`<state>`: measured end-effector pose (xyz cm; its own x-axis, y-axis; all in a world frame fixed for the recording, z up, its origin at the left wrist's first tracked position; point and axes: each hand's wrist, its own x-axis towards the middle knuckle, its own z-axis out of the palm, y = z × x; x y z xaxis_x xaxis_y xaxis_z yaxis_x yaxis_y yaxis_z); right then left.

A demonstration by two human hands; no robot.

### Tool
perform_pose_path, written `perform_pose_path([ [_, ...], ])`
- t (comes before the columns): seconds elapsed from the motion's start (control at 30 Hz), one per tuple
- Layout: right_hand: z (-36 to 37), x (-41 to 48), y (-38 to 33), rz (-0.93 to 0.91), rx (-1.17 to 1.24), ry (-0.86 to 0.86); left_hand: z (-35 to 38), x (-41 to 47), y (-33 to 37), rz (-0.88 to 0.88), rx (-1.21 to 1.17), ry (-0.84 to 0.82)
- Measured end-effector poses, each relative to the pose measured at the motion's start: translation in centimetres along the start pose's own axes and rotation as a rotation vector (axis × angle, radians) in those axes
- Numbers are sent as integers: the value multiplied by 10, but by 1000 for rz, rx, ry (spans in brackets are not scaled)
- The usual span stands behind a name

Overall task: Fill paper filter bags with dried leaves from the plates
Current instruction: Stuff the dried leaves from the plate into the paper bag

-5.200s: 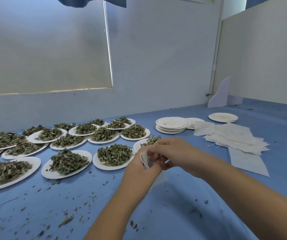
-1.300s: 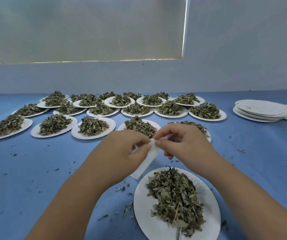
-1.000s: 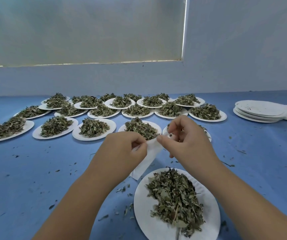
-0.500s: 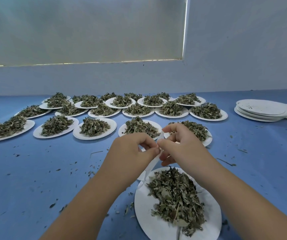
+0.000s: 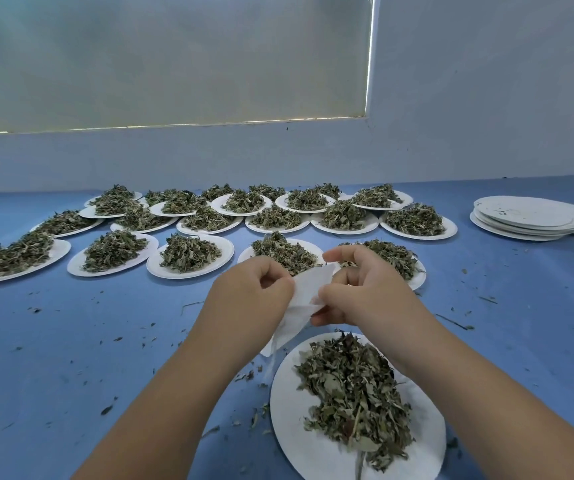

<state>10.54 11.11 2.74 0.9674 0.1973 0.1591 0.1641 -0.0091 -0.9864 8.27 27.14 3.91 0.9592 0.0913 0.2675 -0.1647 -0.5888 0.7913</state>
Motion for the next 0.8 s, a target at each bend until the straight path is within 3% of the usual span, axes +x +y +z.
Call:
perform_pose_path([
  [0.13, 1, -2, 0, -13, -28, 5, -4, -1, -2, -31, 164, 24],
  [0.3, 7, -3, 1, -44, -78, -1, -4, -2, 4, -241, -54, -137],
  [0.43, 6, -3, 2, -51, -96, -7, -6, -5, 8, -253, -122, -248],
  [0.63, 2, -3, -1, -83, -302, -28, -3, -2, 7, -195, -154, 0],
  [0.8, 8, -7, 2, -108, -412, -93, 4, 2, 6, -284, -328, 21],
])
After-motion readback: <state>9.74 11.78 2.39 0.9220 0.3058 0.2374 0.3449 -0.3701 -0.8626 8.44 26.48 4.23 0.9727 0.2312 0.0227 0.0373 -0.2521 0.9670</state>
